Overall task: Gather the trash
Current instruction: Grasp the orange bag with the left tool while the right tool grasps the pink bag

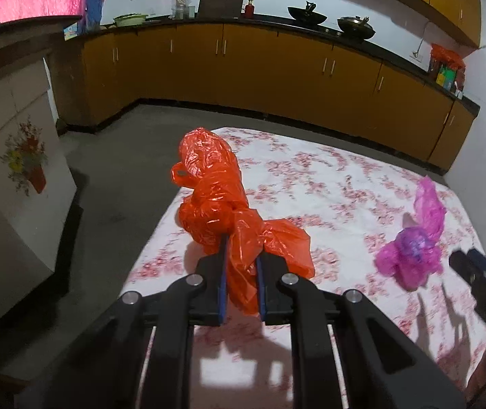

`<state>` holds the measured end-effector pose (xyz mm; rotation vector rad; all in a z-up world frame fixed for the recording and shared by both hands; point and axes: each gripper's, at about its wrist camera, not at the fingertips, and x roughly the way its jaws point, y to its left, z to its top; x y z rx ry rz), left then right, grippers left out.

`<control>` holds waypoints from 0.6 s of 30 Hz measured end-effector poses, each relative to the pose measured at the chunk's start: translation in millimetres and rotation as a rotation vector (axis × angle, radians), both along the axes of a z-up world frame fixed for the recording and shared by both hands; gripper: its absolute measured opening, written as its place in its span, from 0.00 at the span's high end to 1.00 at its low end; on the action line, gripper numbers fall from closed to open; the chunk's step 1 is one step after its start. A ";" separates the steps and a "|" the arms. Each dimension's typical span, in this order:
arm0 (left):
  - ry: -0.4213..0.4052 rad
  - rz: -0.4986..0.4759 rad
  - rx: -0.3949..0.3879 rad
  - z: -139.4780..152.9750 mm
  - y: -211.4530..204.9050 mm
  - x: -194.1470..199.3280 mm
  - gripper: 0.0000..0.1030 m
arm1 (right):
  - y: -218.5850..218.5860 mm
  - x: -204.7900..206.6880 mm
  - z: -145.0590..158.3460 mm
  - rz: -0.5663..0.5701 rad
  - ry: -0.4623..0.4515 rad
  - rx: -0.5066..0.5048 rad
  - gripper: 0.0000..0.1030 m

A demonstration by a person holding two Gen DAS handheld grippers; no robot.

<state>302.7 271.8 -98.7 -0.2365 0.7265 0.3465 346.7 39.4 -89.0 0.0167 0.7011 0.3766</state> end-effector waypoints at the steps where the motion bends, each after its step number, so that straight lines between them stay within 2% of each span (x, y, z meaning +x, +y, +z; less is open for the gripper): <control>1: 0.003 0.000 0.000 -1.3 1.5 -0.1 0.86 | 2.0 2.3 -1.3 -0.006 0.003 0.005 0.48; 13: 0.017 -0.001 0.008 -10.9 8.1 4.9 0.86 | 21.5 23.9 -19.8 0.002 0.063 -0.002 0.45; 15: 0.019 -0.001 0.004 -12.0 7.6 6.4 0.86 | 22.6 25.4 -20.9 0.020 0.072 -0.005 0.49; 18: 0.020 -0.005 0.003 -13.3 6.1 6.6 0.86 | 19.5 26.4 -21.8 0.027 0.078 0.002 0.59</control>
